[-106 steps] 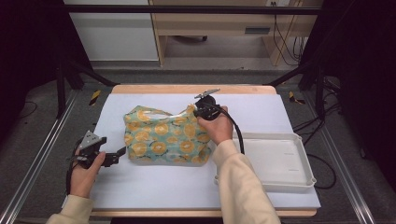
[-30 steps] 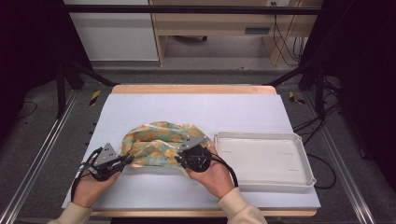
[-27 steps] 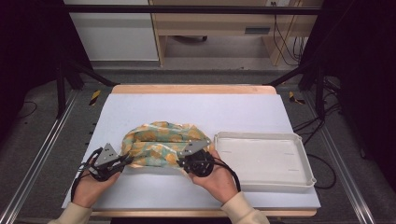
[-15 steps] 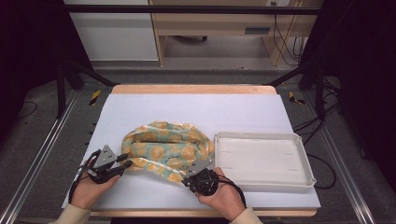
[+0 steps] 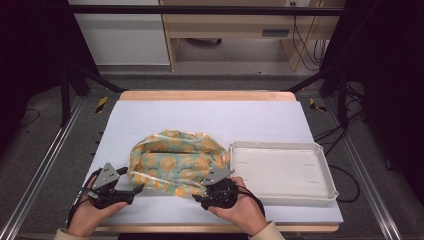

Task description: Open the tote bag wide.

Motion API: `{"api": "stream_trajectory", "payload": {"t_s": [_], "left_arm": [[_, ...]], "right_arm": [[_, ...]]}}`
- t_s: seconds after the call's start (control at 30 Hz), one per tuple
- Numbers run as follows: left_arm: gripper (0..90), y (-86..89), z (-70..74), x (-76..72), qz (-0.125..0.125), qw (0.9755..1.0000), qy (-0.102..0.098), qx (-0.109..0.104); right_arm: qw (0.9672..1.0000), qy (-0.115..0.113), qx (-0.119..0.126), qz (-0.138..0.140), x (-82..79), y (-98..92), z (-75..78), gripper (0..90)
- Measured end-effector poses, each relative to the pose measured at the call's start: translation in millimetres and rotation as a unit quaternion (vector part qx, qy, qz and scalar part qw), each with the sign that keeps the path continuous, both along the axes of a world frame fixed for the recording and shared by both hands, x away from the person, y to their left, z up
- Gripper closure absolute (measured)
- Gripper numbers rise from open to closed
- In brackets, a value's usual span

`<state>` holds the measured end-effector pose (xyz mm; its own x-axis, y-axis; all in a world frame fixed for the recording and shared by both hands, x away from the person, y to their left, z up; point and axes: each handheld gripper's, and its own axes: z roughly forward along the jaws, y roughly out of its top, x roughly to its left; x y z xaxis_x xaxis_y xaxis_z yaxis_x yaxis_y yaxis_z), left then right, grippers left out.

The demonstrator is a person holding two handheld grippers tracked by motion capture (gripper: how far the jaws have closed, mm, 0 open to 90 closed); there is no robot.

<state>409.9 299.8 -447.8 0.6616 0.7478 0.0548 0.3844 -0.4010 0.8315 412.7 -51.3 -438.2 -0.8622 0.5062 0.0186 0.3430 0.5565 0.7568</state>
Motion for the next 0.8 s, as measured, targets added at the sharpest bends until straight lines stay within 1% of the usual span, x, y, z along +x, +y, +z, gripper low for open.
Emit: {"api": "stream_trajectory", "payload": {"t_s": [0.07, 0.2, 0.27, 0.3, 0.37, 0.4, 0.43, 0.47, 0.5, 0.53, 0.6, 0.63, 0.67, 0.73, 0.77, 0.8], "left_arm": [[15.1, 1.8, 2.9, -3.5, 0.000, 1.0000, -0.005, -0.007], [16.4, 3.7, 11.6, -6.2, -0.002, 0.9995, -0.018, -0.024], [17.3, 4.0, 16.7, -6.5, -0.002, 0.9993, -0.026, -0.026], [18.3, 4.0, 19.8, -6.3, -0.002, 0.9992, -0.030, -0.027], [19.7, 3.3, 26.1, -4.1, -0.002, 0.9989, -0.038, -0.027], [20.9, 1.3, 29.4, -0.3, -0.001, 0.9990, -0.039, -0.021], [21.2, -0.8, 30.8, 2.5, 0.000, 0.9991, -0.039, -0.017], [21.7, -5.3, 32.3, 8.8, 0.000, 0.9993, -0.035, -0.010], [22.0, -8.5, 32.7, 12.9, -0.001, 0.9994, -0.035, -0.004], [22.1, -13.5, 32.6, 18.6, -0.003, 0.9994, -0.035, 0.004], [22.4, -24.6, 31.9, 31.9, -0.007, 0.9990, -0.038, 0.024], [22.4, -28.4, 30.4, 35.9, -0.008, 0.9989, -0.039, 0.026], [22.3, -32.5, 27.7, 40.6, -0.011, 0.9988, -0.037, 0.031], [22.2, -36.1, 20.5, 45.5, -0.010, 0.9989, -0.030, 0.035], [22.2, -36.4, 15.4, 45.6, -0.005, 0.9993, -0.029, 0.023], [22.4, -35.3, 10.5, 45.0, -0.004, 0.9995, -0.024, 0.022]], "right_arm": [[1.0000, -0.009, 0.002, 0.000, -0.2, -2.3, 6.4, 36.5], [0.9999, -0.016, 0.003, -0.001, 5.5, -7.3, 18.3, 28.2], [0.9998, -0.016, 0.001, -0.010, 12.0, -9.8, 22.9, 25.3], [0.9998, -0.017, 0.004, -0.013, 15.3, -11.3, 25.4, 24.2], [0.9998, -0.012, 0.010, -0.013, 22.7, -13.5, 29.9, 21.1], [0.9997, -0.015, 0.011, -0.015, 26.5, -13.6, 31.6, 22.9], [0.9997, -0.018, 0.005, -0.017, 31.8, -12.4, 32.0, 24.7], [0.9997, -0.019, -0.001, -0.018, 35.5, -11.0, 31.4, 25.8], [0.9993, -0.022, -0.018, -0.024, 41.9, -9.0, 29.7, 28.8], [0.9989, -0.024, -0.026, -0.030, 46.1, -7.8, 27.9, 31.5], [0.9980, -0.020, -0.038, -0.045, 56.7, -5.4, 24.2, 38.1], [0.9973, -0.024, -0.045, -0.053, 61.5, -3.9, 21.9, 42.3], [0.9968, -0.025, -0.052, -0.056, 63.8, -3.2, 20.5, 44.6], [0.9963, -0.016, -0.059, -0.061, 68.1, -2.1, 15.4, 46.5], [0.9957, -0.012, -0.065, -0.065, 68.1, -1.8, 13.3, 47.5], [0.9958, -0.013, -0.067, -0.061, 67.4, -2.0, 11.2, 48.1]]}}
